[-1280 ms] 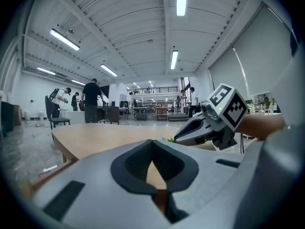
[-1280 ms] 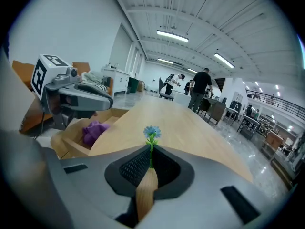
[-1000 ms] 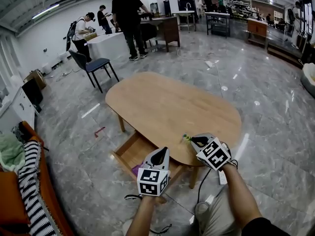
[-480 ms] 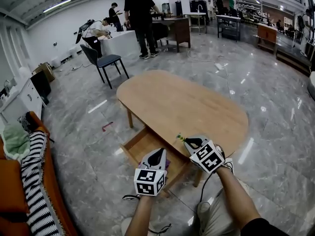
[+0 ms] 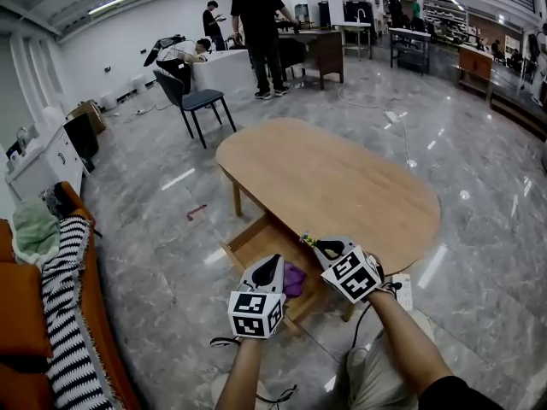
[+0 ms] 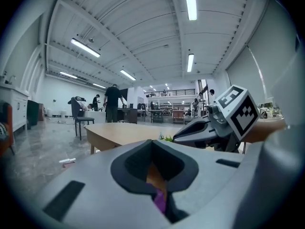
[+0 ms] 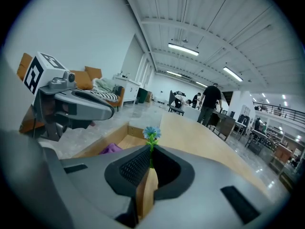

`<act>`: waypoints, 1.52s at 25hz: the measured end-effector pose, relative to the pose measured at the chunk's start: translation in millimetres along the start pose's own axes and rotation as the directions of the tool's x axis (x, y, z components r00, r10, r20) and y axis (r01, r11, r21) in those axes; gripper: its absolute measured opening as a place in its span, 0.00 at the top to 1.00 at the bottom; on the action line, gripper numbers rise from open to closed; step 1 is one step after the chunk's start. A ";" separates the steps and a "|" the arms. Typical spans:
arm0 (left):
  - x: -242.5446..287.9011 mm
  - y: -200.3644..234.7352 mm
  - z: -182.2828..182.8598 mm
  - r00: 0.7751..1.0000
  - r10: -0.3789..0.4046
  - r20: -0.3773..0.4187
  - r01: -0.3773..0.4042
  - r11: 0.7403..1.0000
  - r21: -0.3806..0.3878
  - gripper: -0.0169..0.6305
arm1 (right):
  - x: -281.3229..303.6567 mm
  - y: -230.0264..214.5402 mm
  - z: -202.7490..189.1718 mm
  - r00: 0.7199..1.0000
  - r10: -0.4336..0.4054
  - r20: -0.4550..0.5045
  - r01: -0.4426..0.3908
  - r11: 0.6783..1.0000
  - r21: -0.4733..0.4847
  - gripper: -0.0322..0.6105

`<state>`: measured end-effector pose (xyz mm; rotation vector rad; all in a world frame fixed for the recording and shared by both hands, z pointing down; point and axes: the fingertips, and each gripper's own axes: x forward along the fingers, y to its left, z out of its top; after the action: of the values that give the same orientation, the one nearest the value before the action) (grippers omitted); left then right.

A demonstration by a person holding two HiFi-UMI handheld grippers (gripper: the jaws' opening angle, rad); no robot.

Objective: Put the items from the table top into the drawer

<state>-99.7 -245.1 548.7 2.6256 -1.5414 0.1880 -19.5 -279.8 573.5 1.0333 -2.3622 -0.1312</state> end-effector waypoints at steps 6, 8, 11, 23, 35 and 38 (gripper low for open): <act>-10.1 10.6 -4.7 1.000 0.020 0.001 -0.020 1.000 -0.012 0.97 | 11.1 14.1 2.6 1.000 -0.011 -0.015 0.011 1.000 0.011 0.90; -14.0 15.4 -6.3 1.000 0.026 -0.001 -0.026 1.000 -0.017 0.97 | 15.5 20.5 2.3 1.000 -0.010 -0.027 0.010 1.000 0.003 0.90; -18.5 21.6 -8.2 0.999 0.035 0.000 -0.035 0.999 -0.031 0.97 | 21.0 28.9 -1.0 0.999 -0.009 -0.050 0.008 1.000 -0.018 0.90; -19.7 28.6 -11.4 0.999 0.038 0.003 -0.038 0.998 -0.041 0.97 | 38.7 38.5 -9.1 0.994 -0.017 -0.109 0.016 1.000 -0.008 0.90; -18.9 30.5 -16.7 0.999 0.041 0.000 -0.041 0.998 -0.050 0.97 | 58.8 66.9 -36.7 0.970 0.026 -0.243 -0.044 0.997 -0.067 0.90; -18.2 30.4 -16.4 0.999 0.042 0.005 -0.042 0.998 -0.049 0.97 | 61.6 68.0 -43.6 0.962 0.036 -0.270 -0.057 0.996 -0.069 0.90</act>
<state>-136.1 -241.8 562.6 2.5609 -1.5835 0.1442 -74.8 -270.1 658.1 0.8973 -2.1170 -0.0584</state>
